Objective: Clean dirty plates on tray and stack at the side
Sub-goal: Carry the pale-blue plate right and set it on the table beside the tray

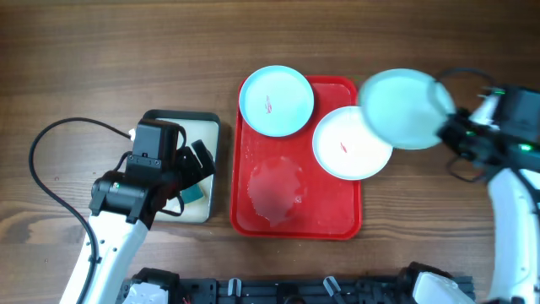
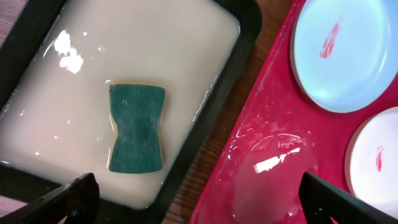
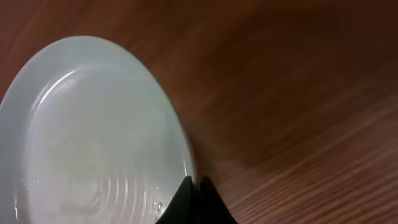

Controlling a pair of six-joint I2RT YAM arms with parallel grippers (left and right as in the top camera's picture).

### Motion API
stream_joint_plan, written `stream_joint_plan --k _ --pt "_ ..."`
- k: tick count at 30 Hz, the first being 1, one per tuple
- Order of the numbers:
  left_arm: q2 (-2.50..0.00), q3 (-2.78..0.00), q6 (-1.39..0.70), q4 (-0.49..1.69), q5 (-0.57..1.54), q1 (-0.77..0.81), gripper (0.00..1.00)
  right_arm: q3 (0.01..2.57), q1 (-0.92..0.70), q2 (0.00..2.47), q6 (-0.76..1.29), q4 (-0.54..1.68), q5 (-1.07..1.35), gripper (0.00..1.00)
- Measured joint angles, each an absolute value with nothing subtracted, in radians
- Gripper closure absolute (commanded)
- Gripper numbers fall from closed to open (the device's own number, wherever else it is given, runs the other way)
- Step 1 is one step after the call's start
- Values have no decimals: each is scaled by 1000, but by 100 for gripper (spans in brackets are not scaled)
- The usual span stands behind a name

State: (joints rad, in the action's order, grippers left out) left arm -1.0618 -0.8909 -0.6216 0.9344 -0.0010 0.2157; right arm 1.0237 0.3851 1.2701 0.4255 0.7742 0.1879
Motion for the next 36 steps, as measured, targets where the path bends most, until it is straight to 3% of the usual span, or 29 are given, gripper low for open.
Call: stream_joint_plan --k 4,11,12,13,16,18,23,26,31,36 --pt "-1062 -891 -622 934 -1 216 0 1024 582 1370 487 770 152 96" --pt "-1062 -891 -622 934 -1 216 0 1023 617 1569 509 829 52 95" --pt "-1062 -891 -622 934 -1 216 0 1020 617 1599 510 835 25 78" --pt "-1062 -891 -622 935 -1 216 0 1018 617 1605 512 834 23 71" --pt "-1062 -891 -622 934 -1 216 0 1016 617 1601 489 834 88 58" --pt "-1062 -891 -622 935 -1 216 0 1018 607 1554 447 834 171 55" --pt "-1062 -891 -622 935 -1 216 0 1033 503 1320 312 876 302 55" --pt "-1062 -891 -622 934 -1 216 0 1042 299 1200 205 882 335 55" --pt "-1062 -891 -622 934 -1 216 0 966 88 1322 135 677 224 59" --pt "-1062 -891 -622 934 -1 216 0 950 67 1538 88 529 203 64"
